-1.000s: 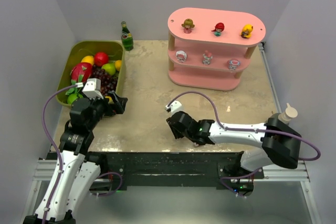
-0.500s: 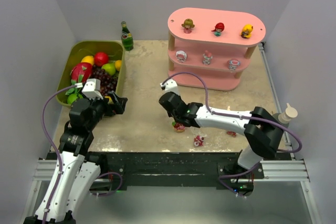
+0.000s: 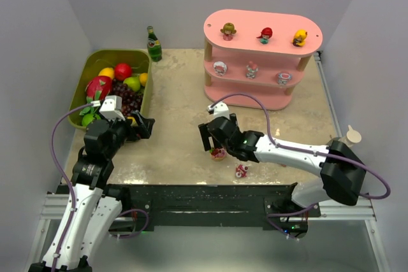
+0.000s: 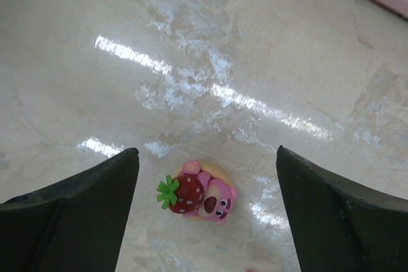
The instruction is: Place and organize the plastic toys onto the shelf
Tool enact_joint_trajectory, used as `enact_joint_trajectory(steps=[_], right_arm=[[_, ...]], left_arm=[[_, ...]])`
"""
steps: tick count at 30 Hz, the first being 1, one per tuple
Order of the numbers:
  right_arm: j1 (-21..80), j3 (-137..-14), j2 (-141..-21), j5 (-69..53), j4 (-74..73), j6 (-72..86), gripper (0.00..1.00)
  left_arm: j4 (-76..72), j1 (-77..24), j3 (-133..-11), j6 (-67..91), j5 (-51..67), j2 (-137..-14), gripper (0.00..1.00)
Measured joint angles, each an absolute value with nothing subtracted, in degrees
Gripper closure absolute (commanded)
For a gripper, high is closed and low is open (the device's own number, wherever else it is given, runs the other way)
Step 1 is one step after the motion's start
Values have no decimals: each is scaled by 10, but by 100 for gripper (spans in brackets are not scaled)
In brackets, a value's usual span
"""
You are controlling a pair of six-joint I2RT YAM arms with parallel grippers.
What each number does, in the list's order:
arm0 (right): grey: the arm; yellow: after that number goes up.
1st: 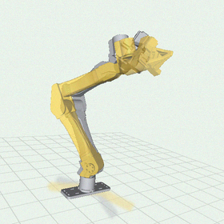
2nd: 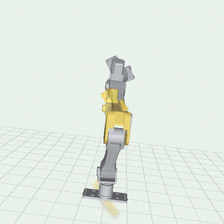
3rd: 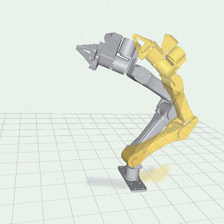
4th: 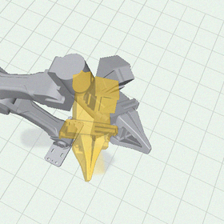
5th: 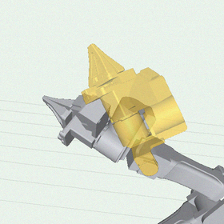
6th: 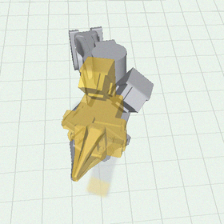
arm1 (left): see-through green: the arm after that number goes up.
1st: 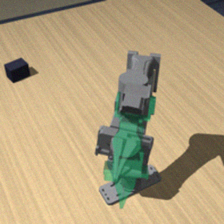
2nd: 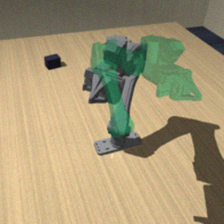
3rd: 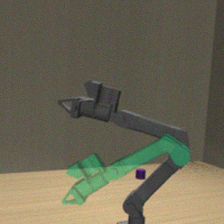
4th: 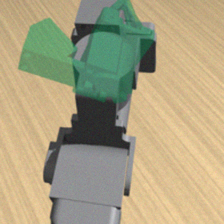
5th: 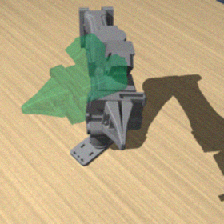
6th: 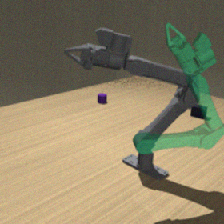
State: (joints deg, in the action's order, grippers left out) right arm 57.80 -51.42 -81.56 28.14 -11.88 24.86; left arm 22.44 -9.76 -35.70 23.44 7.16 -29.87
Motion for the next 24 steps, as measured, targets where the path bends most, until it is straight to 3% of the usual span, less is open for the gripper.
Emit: enact_joint_trajectory(steps=[12,24], right_arm=[[617,-468,-845,255,-134,324,9],[626,-441,-869,272,-133,399,24]], left_arm=[[224,-98,-357,234,72,-299,0],[224,-98,-357,234,72,-300,0]])
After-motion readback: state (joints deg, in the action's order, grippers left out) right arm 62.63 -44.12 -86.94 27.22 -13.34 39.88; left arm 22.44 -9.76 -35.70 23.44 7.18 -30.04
